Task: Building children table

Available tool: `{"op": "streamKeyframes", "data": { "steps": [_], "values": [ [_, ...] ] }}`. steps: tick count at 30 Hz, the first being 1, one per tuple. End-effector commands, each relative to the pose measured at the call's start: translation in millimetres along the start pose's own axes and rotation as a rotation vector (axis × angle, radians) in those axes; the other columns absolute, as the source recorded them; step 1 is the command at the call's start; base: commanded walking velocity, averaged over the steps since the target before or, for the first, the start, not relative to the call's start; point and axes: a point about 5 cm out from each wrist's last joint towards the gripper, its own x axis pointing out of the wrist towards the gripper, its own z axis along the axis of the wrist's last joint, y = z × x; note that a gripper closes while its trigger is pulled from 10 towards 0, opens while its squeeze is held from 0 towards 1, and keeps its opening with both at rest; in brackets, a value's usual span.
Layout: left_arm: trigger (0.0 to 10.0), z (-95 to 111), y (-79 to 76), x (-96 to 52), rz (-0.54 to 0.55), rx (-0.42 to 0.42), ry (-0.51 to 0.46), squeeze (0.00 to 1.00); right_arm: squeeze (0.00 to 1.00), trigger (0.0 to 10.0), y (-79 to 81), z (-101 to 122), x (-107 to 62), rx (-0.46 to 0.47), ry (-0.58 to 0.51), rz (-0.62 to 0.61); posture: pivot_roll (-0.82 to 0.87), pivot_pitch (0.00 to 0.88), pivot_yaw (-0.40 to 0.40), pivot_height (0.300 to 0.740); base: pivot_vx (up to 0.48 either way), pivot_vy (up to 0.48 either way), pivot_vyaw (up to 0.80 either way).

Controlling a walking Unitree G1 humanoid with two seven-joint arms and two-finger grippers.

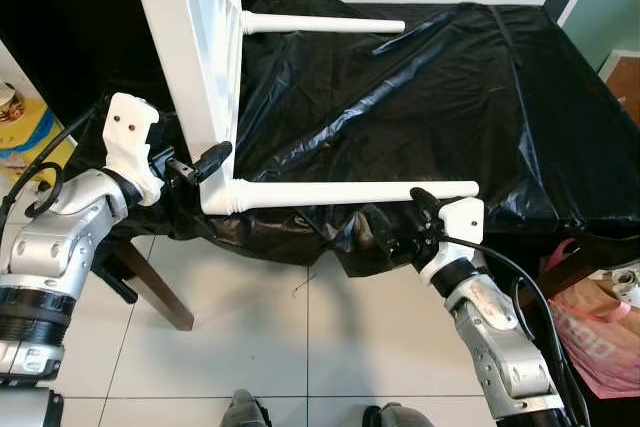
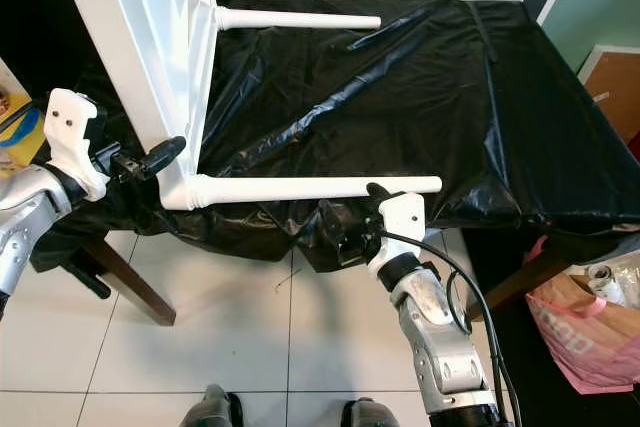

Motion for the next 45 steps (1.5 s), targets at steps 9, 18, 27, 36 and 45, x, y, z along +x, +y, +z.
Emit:
{"op": "streamKeyframes", "data": {
  "steps": [9,18,27,36,45],
  "values": [
    [10.0,-1,27.7,15.8,0.127,0.167,0.052,0.0,0.0,10.0,0.7,1,-7.6,-0.008,0.008,-0.017,-0.03,0.148,-0.007,0.74,0.0,0.0,0.0],
    [10.0,-2,23.2,10.7,0.111,0.187,0.03,0.0,0.0,10.0,-2.2,-1,-14.3,-0.011,0.024,-0.023,-0.03,0.151,-0.005,0.74,0.0,0.0,0.0],
    [10.0,-12,-16.1,-20.0,0.168,0.072,-0.068,0.0,0.0,10.0,-10.8,1,-22.4,-0.044,0.033,-0.051,-0.03,0.151,-0.018,0.74,0.0,0.0,0.0],
    [10.0,-14,-59.9,-60.4,0.09,-0.099,-0.034,0.0,0.0,10.0,-7.9,0,-15.4,-0.037,0.047,0.017,0.02,0.153,-0.069,0.74,0.0,0.0,0.0],
    [10.0,-14,-66.5,-53.7,0.102,-0.09,-0.029,0.0,0.0,10.0,-6.2,1,-7.5,-0.036,0.04,0.055,0.04,0.145,-0.086,0.74,0.0,0.0,0.0]
  ]
}}
